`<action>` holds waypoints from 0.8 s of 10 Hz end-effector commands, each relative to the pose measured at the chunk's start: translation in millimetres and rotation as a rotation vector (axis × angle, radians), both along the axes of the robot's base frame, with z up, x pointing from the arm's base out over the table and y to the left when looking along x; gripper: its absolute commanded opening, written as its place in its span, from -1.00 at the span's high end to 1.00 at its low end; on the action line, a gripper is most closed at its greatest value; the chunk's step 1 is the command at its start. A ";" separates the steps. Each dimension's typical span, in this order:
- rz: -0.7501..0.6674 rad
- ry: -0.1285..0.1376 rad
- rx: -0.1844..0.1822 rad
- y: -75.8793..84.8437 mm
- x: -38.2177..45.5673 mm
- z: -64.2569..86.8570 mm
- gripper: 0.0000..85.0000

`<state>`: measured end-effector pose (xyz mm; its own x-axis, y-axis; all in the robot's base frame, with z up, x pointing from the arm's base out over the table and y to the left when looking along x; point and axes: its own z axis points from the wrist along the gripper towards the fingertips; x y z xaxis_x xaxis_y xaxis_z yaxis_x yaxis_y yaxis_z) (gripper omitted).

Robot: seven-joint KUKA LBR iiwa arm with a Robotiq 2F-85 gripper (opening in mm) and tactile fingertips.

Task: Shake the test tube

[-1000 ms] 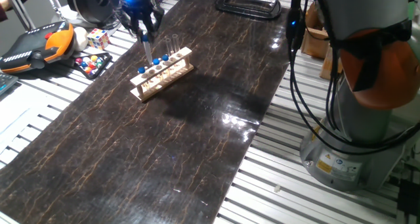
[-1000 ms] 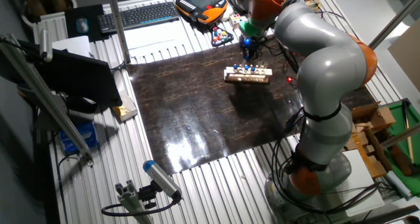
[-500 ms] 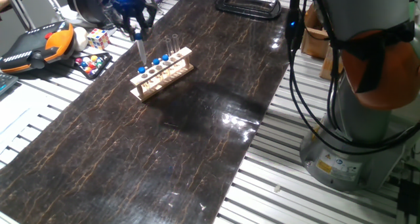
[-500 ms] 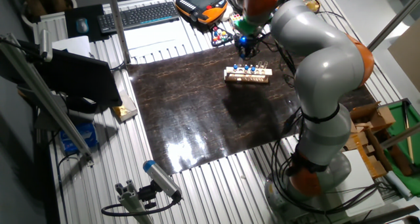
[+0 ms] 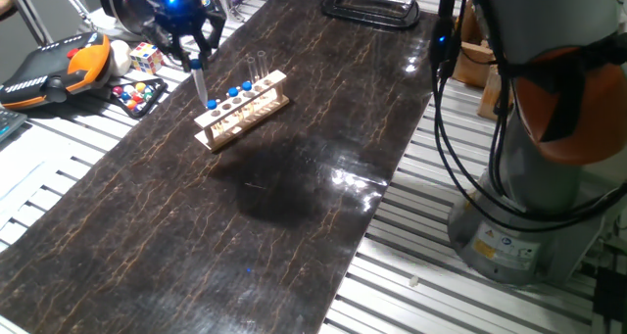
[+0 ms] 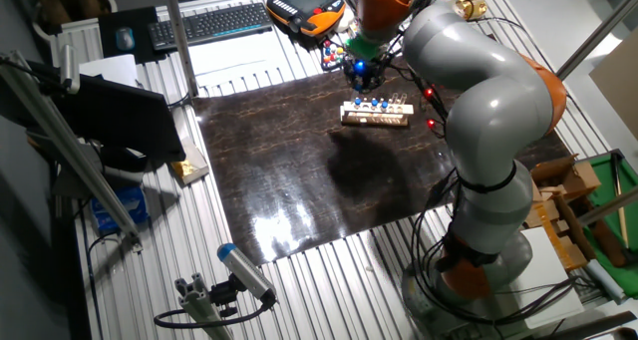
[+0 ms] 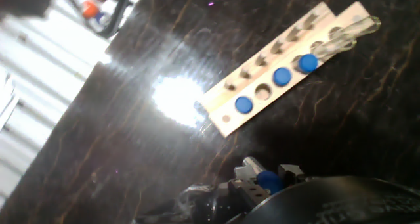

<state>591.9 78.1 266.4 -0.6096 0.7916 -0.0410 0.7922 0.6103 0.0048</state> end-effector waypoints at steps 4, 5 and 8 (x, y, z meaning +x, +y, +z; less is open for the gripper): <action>0.360 -0.005 -0.100 -22.7 3.2 -3.5 0.98; 0.478 -0.002 -0.141 -39.2 4.0 -9.4 0.98; 0.728 0.059 -0.268 -61.4 4.9 -9.0 0.98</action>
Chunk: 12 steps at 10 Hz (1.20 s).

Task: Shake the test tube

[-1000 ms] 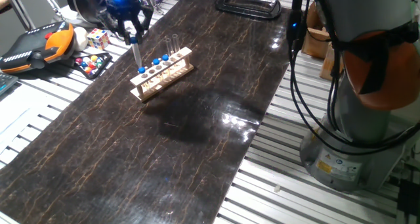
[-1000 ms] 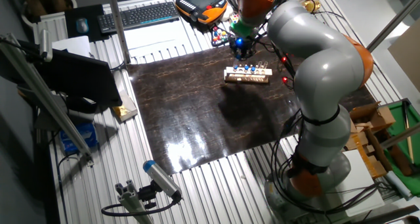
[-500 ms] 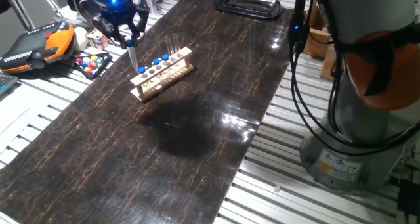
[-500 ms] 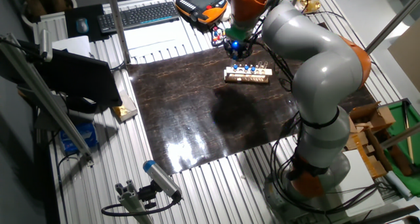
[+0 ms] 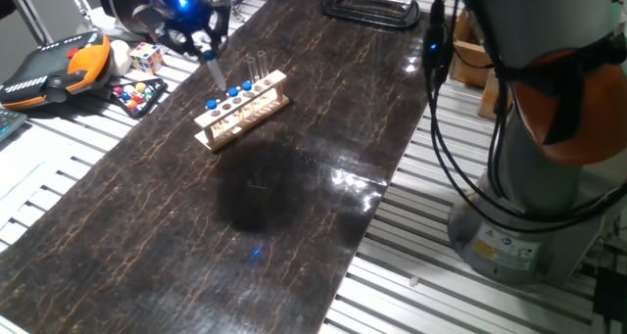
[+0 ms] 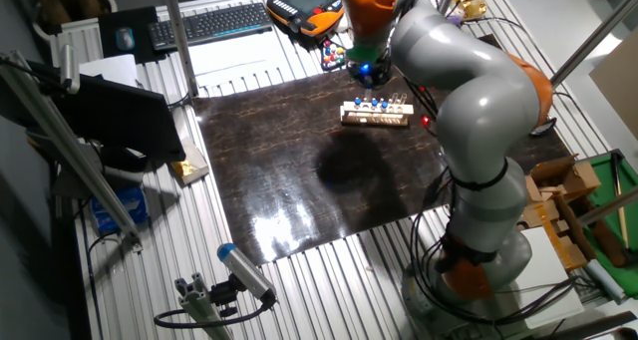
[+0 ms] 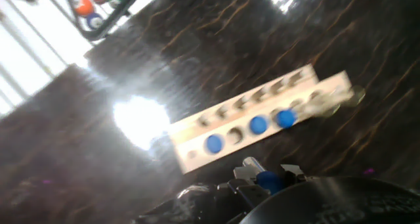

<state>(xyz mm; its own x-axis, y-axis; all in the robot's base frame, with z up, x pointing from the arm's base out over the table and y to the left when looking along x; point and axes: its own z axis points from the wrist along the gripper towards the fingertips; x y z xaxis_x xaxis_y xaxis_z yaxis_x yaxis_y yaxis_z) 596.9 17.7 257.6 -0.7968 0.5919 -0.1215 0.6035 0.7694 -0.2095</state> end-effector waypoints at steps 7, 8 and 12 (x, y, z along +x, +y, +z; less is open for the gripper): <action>0.412 -0.086 0.270 39.1 -3.4 2.7 0.98; 0.393 -0.089 0.324 45.5 -4.2 4.6 0.98; 0.402 -0.056 0.354 59.7 -6.4 8.3 0.98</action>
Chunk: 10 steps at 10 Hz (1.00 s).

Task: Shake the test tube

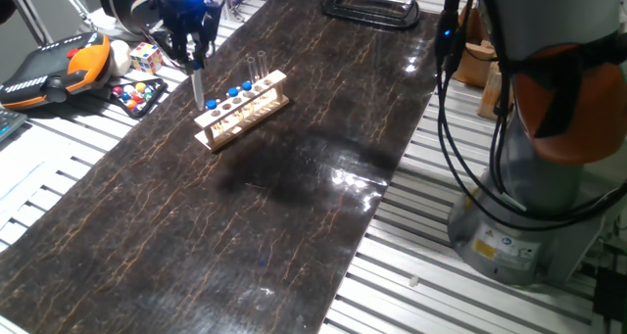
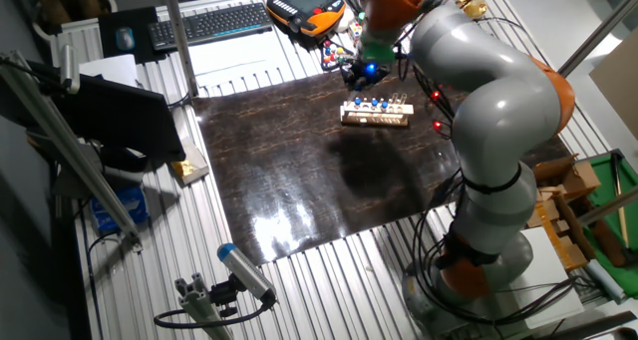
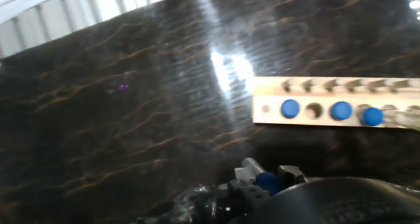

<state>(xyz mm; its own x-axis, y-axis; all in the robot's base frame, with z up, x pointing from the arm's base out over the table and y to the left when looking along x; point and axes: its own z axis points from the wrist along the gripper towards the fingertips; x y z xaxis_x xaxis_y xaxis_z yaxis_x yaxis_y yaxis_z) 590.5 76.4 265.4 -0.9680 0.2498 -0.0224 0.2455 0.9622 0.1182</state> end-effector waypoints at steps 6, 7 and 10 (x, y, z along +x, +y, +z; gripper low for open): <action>0.224 -0.035 -0.397 -32.4 2.6 -4.2 0.98; 0.236 -0.030 -0.446 -35.3 2.2 -3.9 0.98; 0.341 -0.030 -0.576 -42.3 1.4 -1.3 0.98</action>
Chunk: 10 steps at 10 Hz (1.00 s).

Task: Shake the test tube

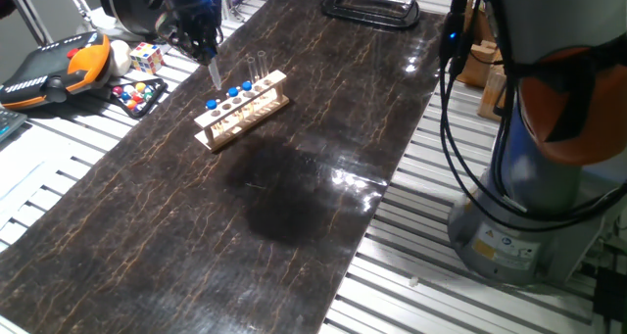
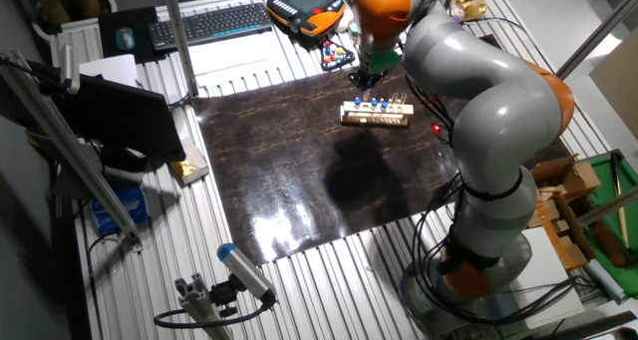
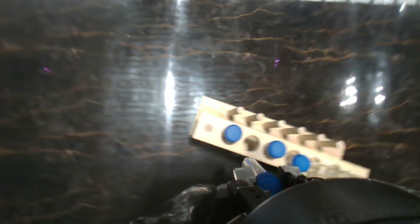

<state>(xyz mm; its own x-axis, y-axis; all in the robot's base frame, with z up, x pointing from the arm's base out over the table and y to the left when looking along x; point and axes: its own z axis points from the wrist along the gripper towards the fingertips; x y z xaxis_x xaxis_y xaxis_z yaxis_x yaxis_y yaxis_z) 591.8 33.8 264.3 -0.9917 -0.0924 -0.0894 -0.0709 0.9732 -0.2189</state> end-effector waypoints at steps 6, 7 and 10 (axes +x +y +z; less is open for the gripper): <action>-0.096 0.007 0.015 17.5 -7.0 -7.3 0.98; -0.142 0.005 0.061 28.8 -11.5 -11.9 0.98; -0.295 0.005 0.143 53.6 -20.6 -17.2 0.98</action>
